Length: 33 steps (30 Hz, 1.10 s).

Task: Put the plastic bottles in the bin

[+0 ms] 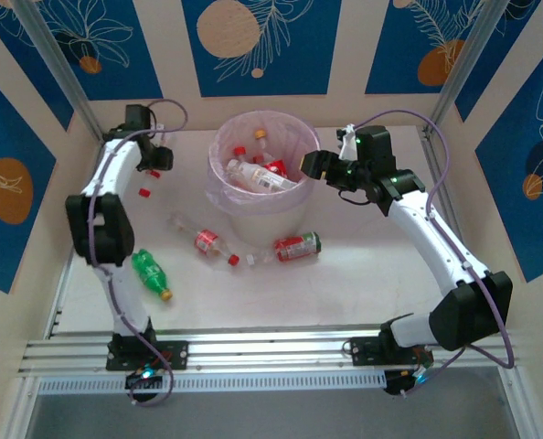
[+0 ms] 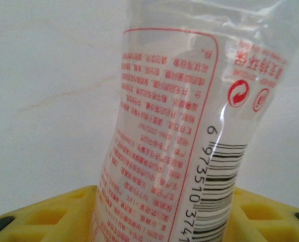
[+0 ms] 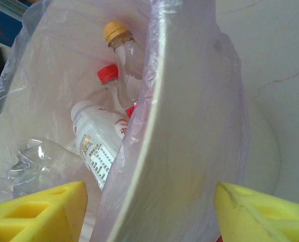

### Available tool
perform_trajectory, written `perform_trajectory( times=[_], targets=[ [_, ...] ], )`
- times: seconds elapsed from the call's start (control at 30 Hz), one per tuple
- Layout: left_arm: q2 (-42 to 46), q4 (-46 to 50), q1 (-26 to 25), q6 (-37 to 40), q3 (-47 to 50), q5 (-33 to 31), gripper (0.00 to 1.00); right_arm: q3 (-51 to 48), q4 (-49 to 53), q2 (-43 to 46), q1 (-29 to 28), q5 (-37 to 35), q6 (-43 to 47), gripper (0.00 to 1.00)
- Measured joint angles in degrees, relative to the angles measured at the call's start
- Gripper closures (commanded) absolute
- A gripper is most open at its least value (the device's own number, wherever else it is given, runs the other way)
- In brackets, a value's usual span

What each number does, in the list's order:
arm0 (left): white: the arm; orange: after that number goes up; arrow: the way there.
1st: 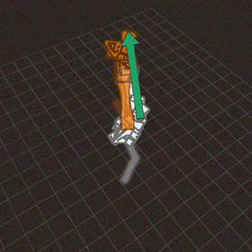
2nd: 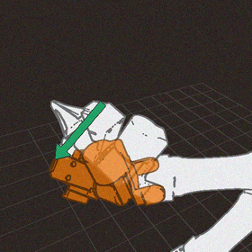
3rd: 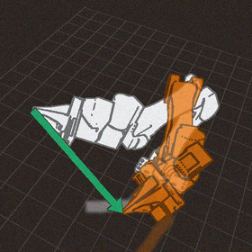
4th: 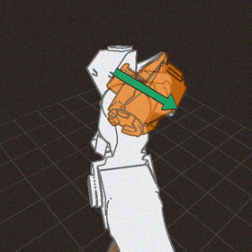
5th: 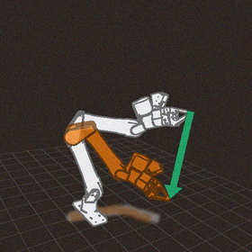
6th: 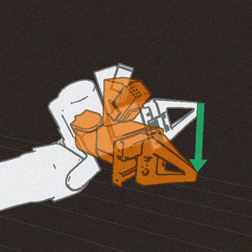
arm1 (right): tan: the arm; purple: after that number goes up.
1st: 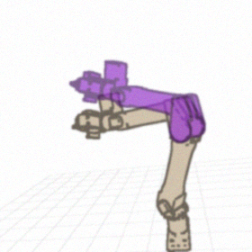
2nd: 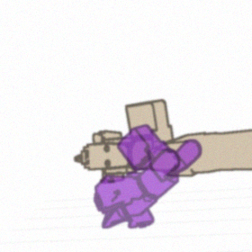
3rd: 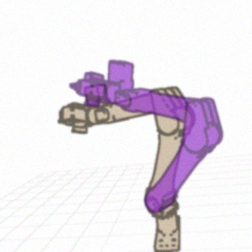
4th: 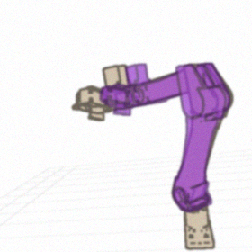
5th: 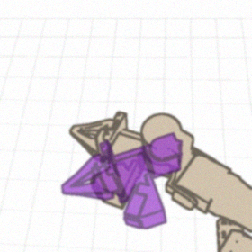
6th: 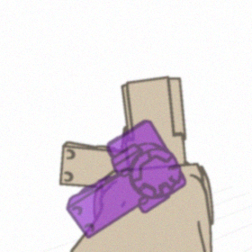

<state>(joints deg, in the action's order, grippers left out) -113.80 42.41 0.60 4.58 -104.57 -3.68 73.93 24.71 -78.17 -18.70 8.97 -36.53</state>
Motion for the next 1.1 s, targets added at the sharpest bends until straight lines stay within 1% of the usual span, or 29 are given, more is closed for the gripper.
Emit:
perform_trajectory(
  times=[0.13, 0.23, 0.33, 0.4, 0.47, 0.6, 0.73, 0.93, 1.1],
  targets=[
    [17.16, -2.73, -0.46, -2.05, 5.18, 1.09, 0.50, -0.20, 0.26, 0.68, -0.20, -0.94, -0.02, 0.33],
    [29.42, -6.32, -2.29, -4.31, 8.66, 1.22, 0.53, -0.50, 0.46, 1.38, -0.39, -1.62, -0.02, 0.33],
    [38.40, -9.51, -7.80, -6.12, 10.38, 1.14, 0.56, -0.55, 1.11, 2.16, -0.48, -2.54, 0.00, 0.33],
    [41.97, -12.20, -11.74, -8.11, 10.97, 2.32, 0.59, -0.55, 1.75, 2.69, -0.48, -3.08, 0.00, 0.33],
    [44.41, -16.02, -14.51, -11.08, 12.28, 4.37, 0.60, -0.57, 2.05, 3.30, -0.59, -3.67, 0.00, 0.34],
    [45.44, -23.76, -17.68, -18.16, 15.21, 8.46, 0.60, -0.61, 2.16, 3.78, -0.90, -4.11, -0.02, 0.34],
    [41.09, -29.16, -22.67, -22.43, 15.76, 10.97, 0.60, -1.20, 2.08, 3.82, -1.49, -4.42, -0.26, 0.35],
    [33.09, -32.61, -29.49, -24.30, 16.04, 12.76, 0.59, -1.31, 1.90, 4.00, -2.21, -4.63, -0.92, 0.36],
    [29.11, -34.60, -32.50, -24.79, 17.11, 13.35, 0.57, -1.31, 1.92, 4.02, -2.60, -4.81, -1.09, 0.36]
  ],
)
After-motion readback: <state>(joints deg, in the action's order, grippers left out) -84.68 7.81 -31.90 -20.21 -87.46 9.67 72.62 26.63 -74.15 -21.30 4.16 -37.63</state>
